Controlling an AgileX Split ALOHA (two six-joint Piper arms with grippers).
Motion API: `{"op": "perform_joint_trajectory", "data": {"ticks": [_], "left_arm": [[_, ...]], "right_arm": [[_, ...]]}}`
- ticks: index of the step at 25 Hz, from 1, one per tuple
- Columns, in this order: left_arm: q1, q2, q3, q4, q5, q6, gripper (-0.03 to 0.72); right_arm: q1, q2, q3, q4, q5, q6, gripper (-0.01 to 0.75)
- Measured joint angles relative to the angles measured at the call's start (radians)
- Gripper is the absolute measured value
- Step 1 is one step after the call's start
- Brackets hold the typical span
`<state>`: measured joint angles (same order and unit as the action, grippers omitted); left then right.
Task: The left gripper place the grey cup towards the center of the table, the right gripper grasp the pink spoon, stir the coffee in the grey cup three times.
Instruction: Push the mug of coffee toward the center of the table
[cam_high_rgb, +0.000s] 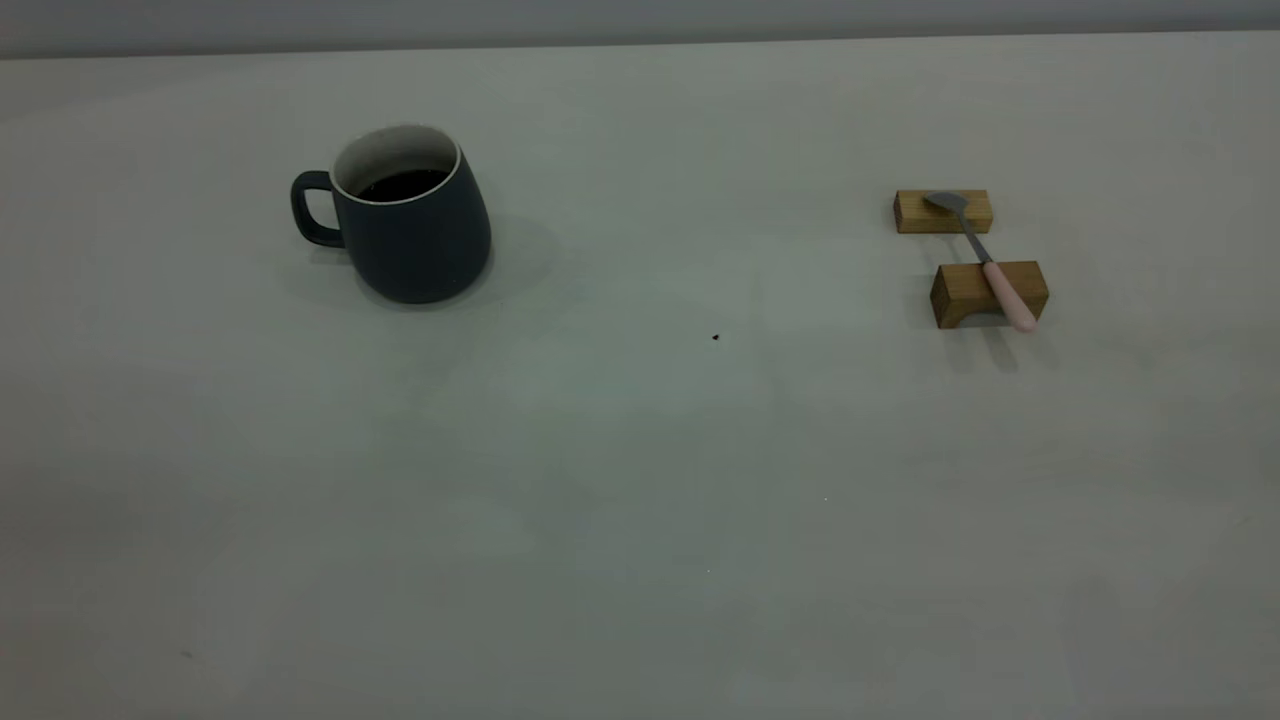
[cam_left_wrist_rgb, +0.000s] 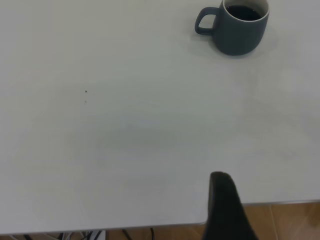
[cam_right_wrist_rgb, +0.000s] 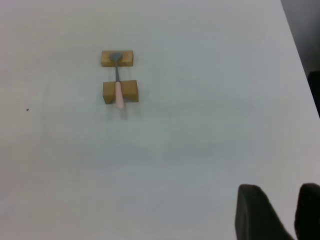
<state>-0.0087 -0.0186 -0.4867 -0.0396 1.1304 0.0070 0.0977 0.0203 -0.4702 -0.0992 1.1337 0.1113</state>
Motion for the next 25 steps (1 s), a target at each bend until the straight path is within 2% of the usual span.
{"op": "perform_joint_trajectory", "data": {"ticks": [25], "left_arm": [[0.000,0.000,0.000,-0.012,0.000,-0.007,0.519]], "right_arm": [[0.000,0.000,0.000,0.000,0.000,0.000,0.238]]}}
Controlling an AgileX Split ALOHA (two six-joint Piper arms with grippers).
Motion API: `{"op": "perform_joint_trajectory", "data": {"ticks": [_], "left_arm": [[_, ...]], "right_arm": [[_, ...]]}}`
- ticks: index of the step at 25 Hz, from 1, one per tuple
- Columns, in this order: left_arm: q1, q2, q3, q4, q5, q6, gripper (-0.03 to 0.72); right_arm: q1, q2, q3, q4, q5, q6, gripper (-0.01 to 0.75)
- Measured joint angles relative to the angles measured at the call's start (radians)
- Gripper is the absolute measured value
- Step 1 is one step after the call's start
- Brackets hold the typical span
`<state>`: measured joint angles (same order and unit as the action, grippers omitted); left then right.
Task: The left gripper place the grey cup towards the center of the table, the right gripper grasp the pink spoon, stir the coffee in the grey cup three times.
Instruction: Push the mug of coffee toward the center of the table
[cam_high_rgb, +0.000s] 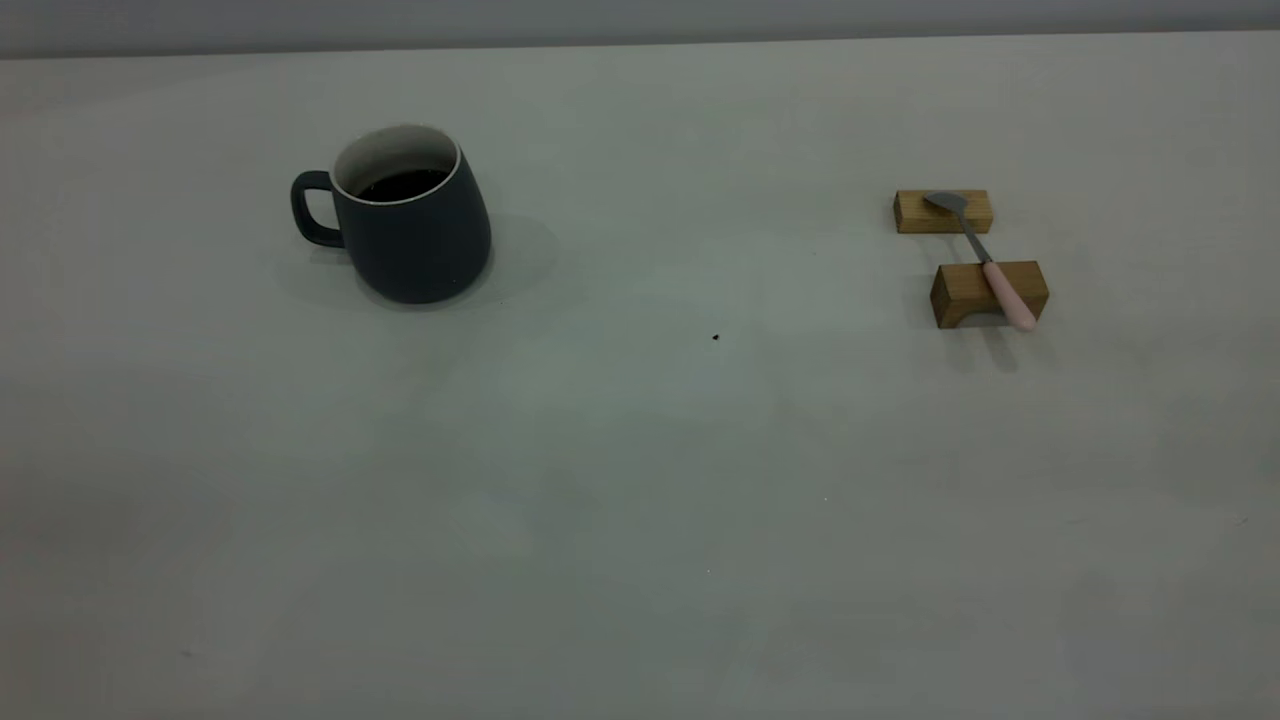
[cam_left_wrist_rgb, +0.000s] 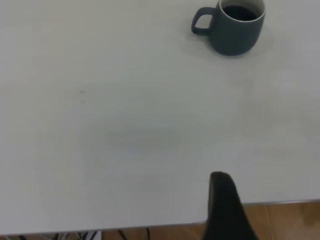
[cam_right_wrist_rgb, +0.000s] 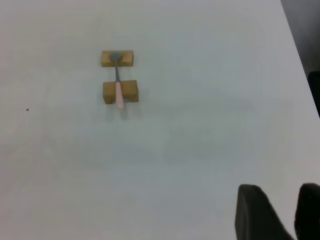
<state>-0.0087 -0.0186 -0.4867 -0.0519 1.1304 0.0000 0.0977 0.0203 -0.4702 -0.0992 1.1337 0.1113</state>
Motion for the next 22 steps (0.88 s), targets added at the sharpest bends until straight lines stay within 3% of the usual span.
{"op": "perform_joint_trajectory", "data": {"ticks": [8,15,18,22], "left_arm": [[0.000,0.261,-0.027,-0.002,-0.039,-0.048,0.519],[0.000,0.734,-0.096,-0.003,-0.298,0.022,0.519],[0.000,0.955,-0.158,0.008,-0.429,0.119,0.519],[0.000,1.253,-0.275,0.023,-0.523,0.283,0.519]], "right_arm": [[0.000,0.000,0.000,0.000,0.000,0.000,0.238],[0.000,0.000,0.000,0.000,0.000,0.000,0.238],[0.000,0.000,0.000,0.000,0.000,0.000,0.238],[0.000,0.000,0.000,0.000,0.000,0.000,0.238]]}}
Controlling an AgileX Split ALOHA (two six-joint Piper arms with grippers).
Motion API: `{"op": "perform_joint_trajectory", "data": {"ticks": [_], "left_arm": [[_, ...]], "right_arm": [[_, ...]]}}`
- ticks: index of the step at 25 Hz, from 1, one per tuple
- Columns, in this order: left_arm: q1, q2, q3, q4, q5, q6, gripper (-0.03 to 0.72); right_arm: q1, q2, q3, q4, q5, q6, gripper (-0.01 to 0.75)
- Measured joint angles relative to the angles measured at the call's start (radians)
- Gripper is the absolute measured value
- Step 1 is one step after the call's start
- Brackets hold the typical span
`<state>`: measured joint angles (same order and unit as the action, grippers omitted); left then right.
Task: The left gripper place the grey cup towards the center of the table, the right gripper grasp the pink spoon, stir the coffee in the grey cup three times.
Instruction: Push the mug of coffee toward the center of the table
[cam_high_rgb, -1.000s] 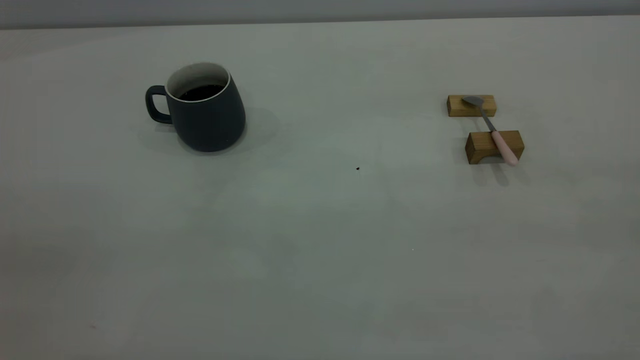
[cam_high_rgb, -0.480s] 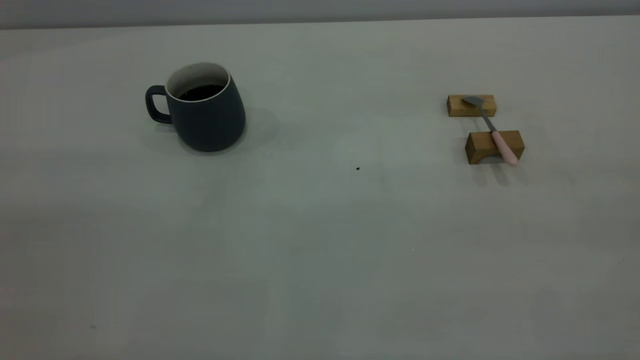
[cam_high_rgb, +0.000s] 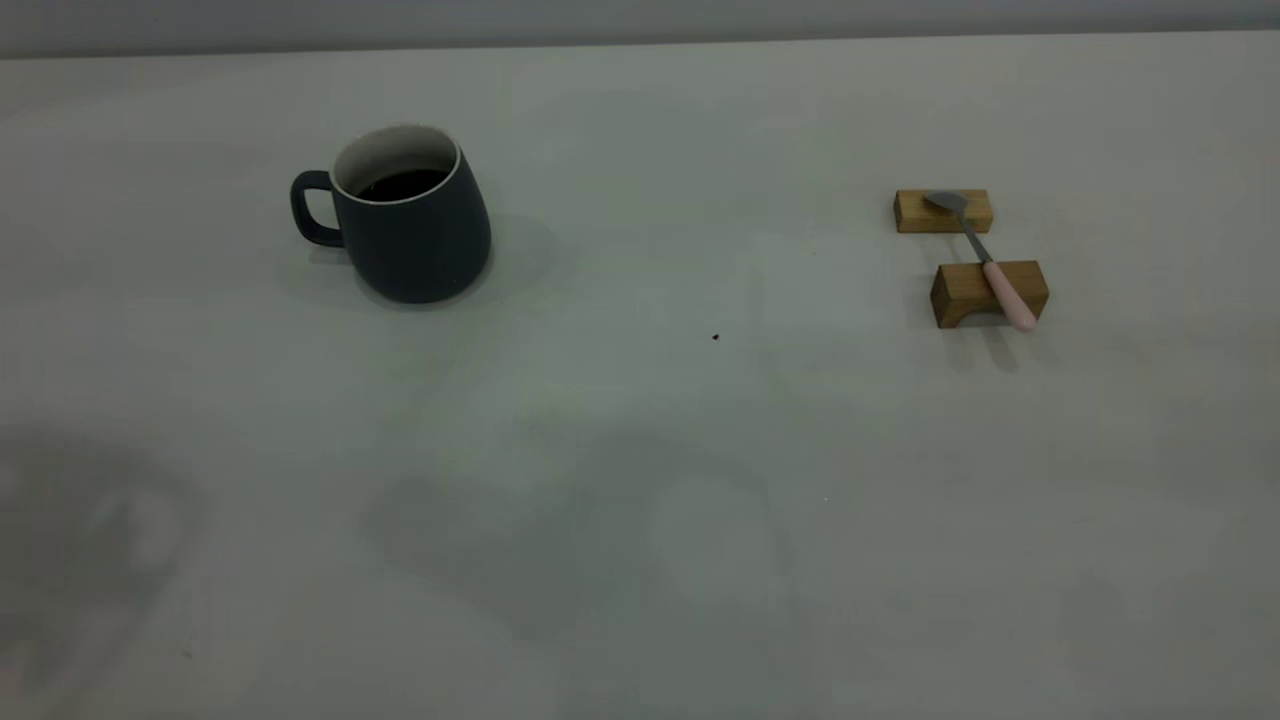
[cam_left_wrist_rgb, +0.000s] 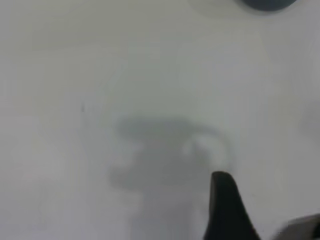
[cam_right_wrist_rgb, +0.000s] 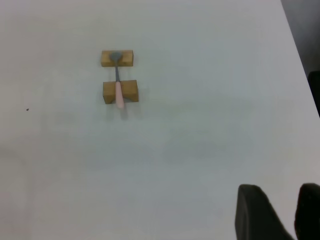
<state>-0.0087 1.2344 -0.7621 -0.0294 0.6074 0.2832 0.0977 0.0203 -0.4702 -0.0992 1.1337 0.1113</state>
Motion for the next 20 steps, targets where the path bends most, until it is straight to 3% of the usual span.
{"op": "perform_joint_trajectory", "data": {"ticks": [8,15,20], "left_arm": [[0.000,0.562,-0.401,0.009,-0.046,0.426,0.519],[0.000,0.925,-0.795,-0.039,0.228,0.780,0.519],[0.000,1.131,-1.002,-0.130,0.325,0.979,0.519]], "right_arm": [[0.000,0.000,0.000,0.000,0.000,0.000,0.238],[0.000,0.000,0.000,0.000,0.000,0.000,0.238],[0.000,0.000,0.000,0.000,0.000,0.000,0.238]]}}
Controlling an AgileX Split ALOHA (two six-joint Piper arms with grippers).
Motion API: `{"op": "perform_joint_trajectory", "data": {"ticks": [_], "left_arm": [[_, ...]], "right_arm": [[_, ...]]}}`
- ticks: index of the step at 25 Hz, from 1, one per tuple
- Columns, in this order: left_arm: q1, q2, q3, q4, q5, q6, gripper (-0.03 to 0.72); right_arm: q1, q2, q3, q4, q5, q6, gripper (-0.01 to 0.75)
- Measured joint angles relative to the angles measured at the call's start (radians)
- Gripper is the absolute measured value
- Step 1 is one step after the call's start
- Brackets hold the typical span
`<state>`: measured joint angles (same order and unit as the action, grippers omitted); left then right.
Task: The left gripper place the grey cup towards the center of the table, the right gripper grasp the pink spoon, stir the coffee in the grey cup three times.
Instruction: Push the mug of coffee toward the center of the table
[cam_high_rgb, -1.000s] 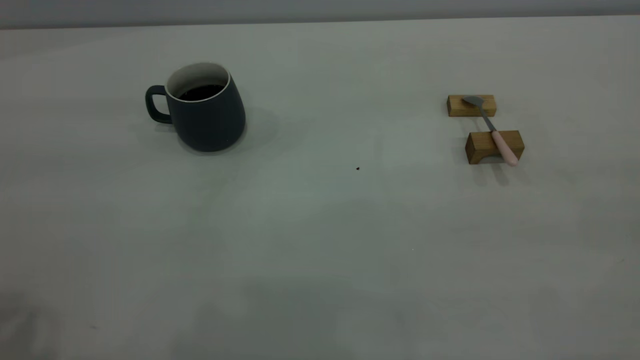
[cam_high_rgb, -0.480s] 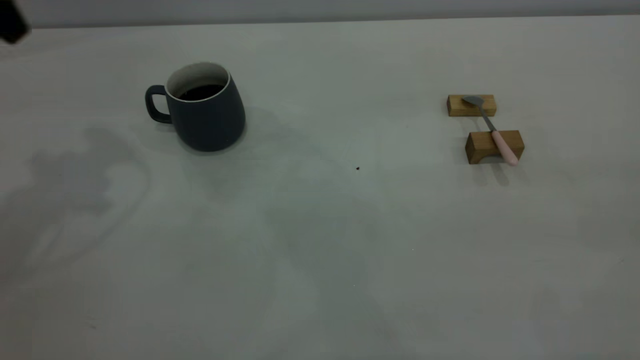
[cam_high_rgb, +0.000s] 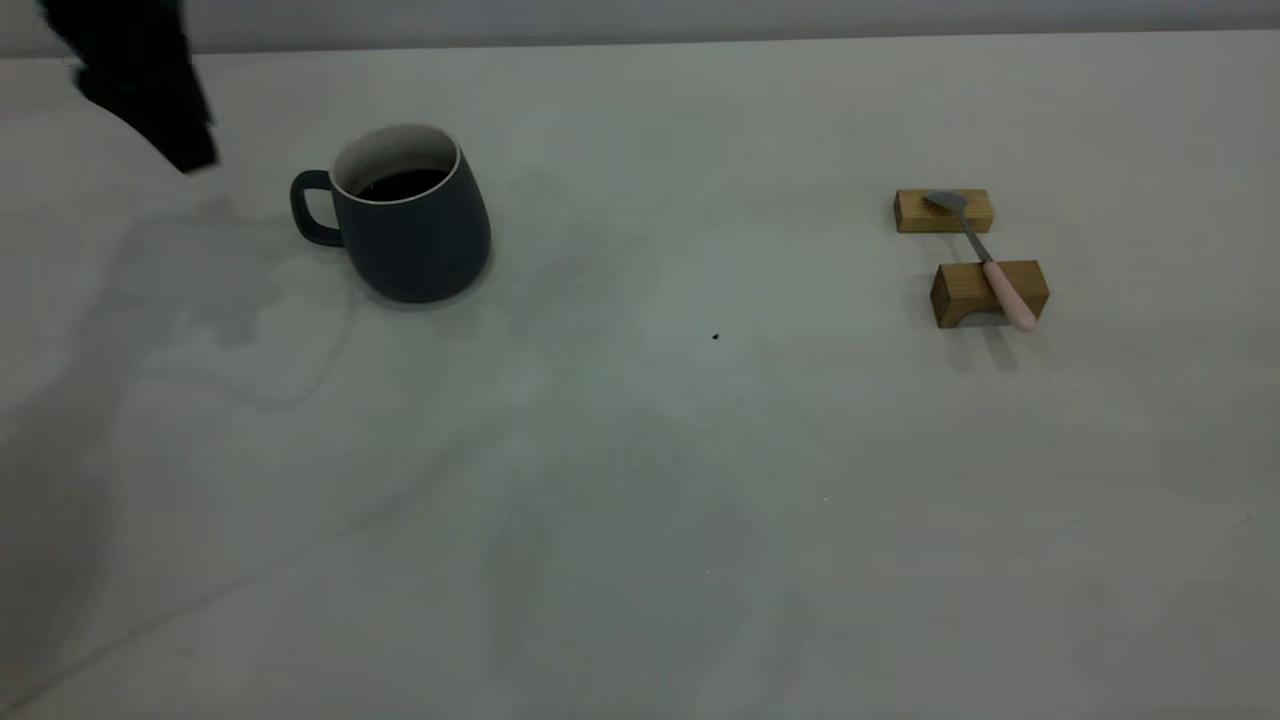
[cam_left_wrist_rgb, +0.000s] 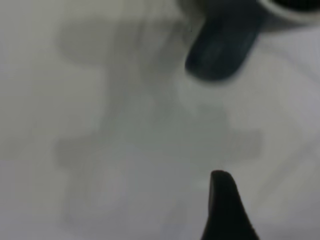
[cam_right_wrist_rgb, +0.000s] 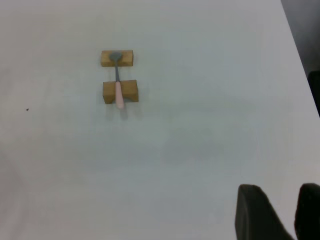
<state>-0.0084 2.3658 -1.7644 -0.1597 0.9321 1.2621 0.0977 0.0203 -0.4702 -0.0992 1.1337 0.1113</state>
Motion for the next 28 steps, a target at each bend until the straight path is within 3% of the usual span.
{"op": "perform_joint_trajectory", "data": {"ticks": [9,17,28], "left_arm": [[-0.039,0.144,-0.095,-0.097,-0.040,0.242,0.519],[-0.105,0.180,-0.097,-0.119,-0.102,0.265,0.519],[-0.265,0.186,-0.097,-0.277,-0.182,0.258,0.519]], "right_arm": [[0.000,0.000,0.000,0.001,0.000,0.000,0.238],[0.000,0.000,0.000,0.001,0.000,0.000,0.238],[0.000,0.000,0.000,0.001,0.000,0.000,0.238]]}}
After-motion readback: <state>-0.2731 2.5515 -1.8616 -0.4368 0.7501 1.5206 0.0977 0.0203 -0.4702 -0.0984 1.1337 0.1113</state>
